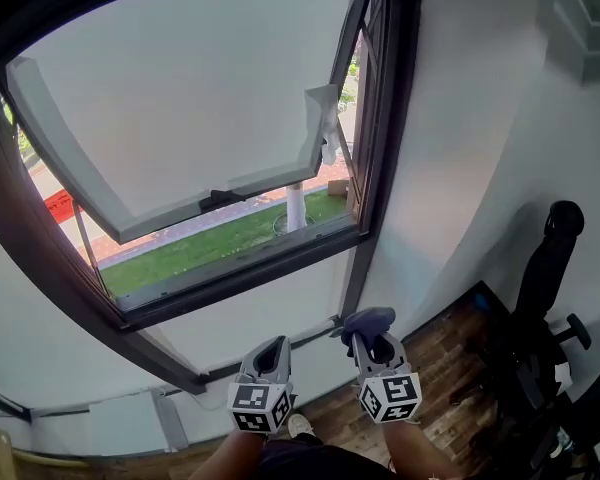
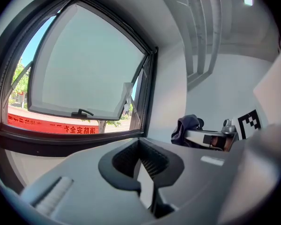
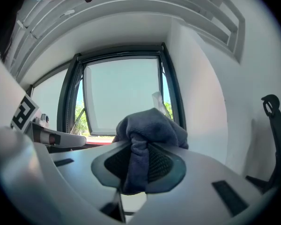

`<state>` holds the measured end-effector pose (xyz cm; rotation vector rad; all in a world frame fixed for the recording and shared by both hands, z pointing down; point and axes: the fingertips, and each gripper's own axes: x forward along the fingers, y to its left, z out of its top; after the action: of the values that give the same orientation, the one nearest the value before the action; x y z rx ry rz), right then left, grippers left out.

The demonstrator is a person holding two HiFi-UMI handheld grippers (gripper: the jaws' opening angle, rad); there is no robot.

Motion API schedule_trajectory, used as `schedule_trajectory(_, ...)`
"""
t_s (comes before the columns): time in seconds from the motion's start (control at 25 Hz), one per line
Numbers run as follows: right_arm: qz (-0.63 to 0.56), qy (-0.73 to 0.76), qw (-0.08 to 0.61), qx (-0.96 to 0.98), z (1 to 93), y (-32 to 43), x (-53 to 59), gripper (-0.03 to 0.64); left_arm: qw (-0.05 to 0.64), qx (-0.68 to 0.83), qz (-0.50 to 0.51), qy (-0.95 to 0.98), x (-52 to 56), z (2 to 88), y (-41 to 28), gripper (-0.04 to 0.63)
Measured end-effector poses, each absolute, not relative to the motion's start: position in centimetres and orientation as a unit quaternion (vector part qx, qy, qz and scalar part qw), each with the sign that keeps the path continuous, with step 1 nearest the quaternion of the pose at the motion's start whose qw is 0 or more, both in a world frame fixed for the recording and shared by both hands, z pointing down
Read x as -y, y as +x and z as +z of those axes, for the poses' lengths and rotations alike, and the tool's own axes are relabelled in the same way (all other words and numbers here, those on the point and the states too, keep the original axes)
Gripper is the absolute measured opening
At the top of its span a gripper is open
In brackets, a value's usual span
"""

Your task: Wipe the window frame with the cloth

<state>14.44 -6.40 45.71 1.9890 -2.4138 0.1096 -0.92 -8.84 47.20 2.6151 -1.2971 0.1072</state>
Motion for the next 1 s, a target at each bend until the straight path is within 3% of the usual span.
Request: schedule_trajectory(1.0,0.03,0.651,0.043,0.758,46.1,19.4,20.9,0.077,0.138,0.463,0.044,0.874,20.5,48.3,0.7,0.009)
